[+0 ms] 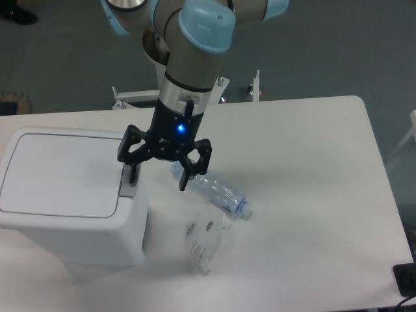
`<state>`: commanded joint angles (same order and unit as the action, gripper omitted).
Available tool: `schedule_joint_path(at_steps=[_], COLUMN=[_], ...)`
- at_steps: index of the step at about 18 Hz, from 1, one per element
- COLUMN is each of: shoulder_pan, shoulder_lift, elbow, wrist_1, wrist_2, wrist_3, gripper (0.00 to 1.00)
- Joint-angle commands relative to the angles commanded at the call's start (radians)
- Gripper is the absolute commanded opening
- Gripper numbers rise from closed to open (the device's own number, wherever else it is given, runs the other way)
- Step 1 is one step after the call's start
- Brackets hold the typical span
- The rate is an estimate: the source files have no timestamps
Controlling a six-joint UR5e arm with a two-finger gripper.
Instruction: Open the trash can
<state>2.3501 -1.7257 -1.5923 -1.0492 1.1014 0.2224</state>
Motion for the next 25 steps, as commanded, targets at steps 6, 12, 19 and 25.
schedule_joint_path(at_steps=[6, 12, 19, 25], shoulder_pan=[0.000, 0.103, 0.256, 0.288], shoulder_lift=[-0.008, -0.035, -0.175, -0.317], elbow=[0.011, 0.090, 0.094, 0.110], wrist_1=[-0.003, 0.006, 0.023, 0.011], wrist_2=[0.000, -0.017, -0.002, 0.287], wrist_3=[-0.002, 0.000, 0.184, 0.573], gripper=[1.00, 1.00, 1.00, 1.00])
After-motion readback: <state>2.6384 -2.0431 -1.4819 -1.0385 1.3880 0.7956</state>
